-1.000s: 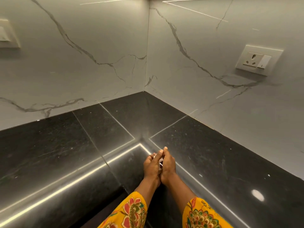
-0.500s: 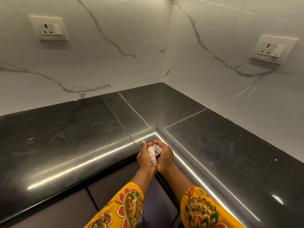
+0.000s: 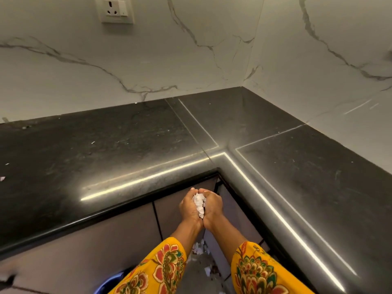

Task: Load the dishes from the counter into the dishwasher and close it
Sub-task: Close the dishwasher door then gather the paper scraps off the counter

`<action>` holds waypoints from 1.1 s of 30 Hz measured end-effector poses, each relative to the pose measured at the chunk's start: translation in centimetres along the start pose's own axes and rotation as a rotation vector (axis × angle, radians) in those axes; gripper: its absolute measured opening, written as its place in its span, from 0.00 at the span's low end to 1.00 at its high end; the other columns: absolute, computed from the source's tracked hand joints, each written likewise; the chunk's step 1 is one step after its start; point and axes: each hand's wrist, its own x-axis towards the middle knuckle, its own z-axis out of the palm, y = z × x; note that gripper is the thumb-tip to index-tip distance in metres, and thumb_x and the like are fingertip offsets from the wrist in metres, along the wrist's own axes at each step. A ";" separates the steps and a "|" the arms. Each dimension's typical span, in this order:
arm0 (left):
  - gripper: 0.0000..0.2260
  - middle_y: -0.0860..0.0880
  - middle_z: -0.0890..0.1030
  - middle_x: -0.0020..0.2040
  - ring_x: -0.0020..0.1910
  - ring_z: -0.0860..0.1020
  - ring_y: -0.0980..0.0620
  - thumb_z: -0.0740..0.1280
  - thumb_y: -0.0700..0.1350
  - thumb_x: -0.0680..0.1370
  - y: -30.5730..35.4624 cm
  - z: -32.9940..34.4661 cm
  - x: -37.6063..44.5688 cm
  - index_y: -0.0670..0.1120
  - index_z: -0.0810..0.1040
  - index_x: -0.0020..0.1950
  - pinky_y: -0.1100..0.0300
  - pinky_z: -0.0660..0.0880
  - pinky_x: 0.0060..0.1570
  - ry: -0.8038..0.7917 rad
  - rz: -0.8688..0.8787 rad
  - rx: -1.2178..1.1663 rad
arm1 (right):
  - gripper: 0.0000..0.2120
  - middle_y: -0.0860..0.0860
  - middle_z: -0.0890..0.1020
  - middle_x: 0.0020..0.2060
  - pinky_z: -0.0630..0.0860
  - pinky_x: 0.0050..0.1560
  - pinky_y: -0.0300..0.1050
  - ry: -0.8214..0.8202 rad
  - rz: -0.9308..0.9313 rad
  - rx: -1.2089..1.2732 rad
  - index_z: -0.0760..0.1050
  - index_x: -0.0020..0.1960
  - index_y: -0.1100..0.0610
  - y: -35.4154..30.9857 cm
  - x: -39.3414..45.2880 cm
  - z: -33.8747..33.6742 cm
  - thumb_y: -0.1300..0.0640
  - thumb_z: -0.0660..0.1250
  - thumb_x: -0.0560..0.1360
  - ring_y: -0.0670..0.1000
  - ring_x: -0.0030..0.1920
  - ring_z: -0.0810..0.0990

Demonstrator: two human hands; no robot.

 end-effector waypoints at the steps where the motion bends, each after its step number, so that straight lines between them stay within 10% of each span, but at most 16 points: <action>1: 0.13 0.47 0.76 0.28 0.23 0.76 0.53 0.62 0.39 0.78 0.4 -0.9 -0.2 0.42 0.73 0.33 0.65 0.74 0.26 0.012 -0.008 0.004 | 0.15 0.52 0.73 0.23 0.72 0.32 0.40 0.020 0.021 0.028 0.68 0.32 0.59 1.2 -0.1 0.1 0.66 0.53 0.76 0.49 0.25 0.75; 11: 0.17 0.48 0.76 0.26 0.23 0.76 0.52 0.58 0.43 0.79 5.5 -14.1 -1.6 0.44 0.73 0.30 0.62 0.73 0.30 0.159 -0.141 0.209 | 0.11 0.61 0.76 0.42 0.74 0.40 0.45 0.281 0.087 -0.120 0.72 0.36 0.63 14.9 -3.2 1.3 0.61 0.56 0.73 0.57 0.39 0.76; 15: 0.18 0.43 0.79 0.27 0.24 0.79 0.49 0.56 0.48 0.81 7.6 -19.9 -3.7 0.40 0.74 0.36 0.56 0.74 0.36 0.246 -0.235 0.216 | 0.18 0.58 0.74 0.29 0.71 0.34 0.44 0.332 0.186 -0.136 0.68 0.27 0.60 21.1 -5.2 0.7 0.67 0.54 0.75 0.55 0.32 0.74; 24: 0.15 0.44 0.79 0.28 0.37 0.75 0.45 0.58 0.49 0.80 9.6 -32.7 -4.3 0.42 0.75 0.39 0.54 0.72 0.41 0.460 -0.279 0.159 | 0.10 0.61 0.80 0.37 0.77 0.44 0.52 0.464 0.352 -0.228 0.77 0.42 0.65 33.0 -7.2 -0.3 0.64 0.59 0.76 0.60 0.38 0.79; 33: 0.31 0.37 0.68 0.70 0.69 0.69 0.38 0.50 0.64 0.79 11.6 -38.3 -3.3 0.45 0.68 0.72 0.49 0.67 0.66 0.514 -0.203 0.109 | 0.18 0.62 0.80 0.49 0.75 0.53 0.54 0.359 0.484 -0.154 0.73 0.63 0.64 38.3 -6.2 0.3 0.53 0.58 0.80 0.60 0.48 0.78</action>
